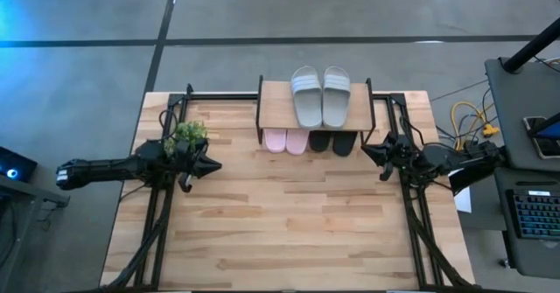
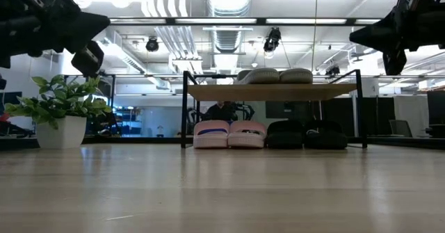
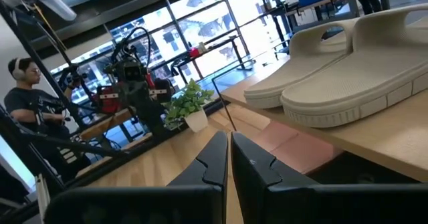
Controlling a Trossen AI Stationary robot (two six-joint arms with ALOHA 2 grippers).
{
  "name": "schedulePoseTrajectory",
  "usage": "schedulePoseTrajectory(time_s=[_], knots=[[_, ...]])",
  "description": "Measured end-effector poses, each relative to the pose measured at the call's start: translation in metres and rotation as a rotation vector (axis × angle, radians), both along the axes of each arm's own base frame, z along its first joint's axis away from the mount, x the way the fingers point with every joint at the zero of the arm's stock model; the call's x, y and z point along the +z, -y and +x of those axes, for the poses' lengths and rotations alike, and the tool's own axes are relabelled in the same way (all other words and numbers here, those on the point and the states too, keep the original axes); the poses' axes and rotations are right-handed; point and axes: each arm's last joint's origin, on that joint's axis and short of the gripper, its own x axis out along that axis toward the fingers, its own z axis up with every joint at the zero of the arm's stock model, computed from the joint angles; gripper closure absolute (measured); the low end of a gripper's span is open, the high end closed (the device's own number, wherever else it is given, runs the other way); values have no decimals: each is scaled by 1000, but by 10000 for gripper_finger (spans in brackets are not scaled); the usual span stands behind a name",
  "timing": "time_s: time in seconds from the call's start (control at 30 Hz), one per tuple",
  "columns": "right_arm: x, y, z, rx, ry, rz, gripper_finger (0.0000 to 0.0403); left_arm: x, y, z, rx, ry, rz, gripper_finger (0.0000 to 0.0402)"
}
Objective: Pick and place slides into the shelf
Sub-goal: Return to Home Position
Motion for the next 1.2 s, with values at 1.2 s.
schedulePoseTrajectory(time_s=[1.2], knots=[[-1, 0, 1, 3, -12, -5, 390, -3, 0, 2, -1, -33, -3, 395]])
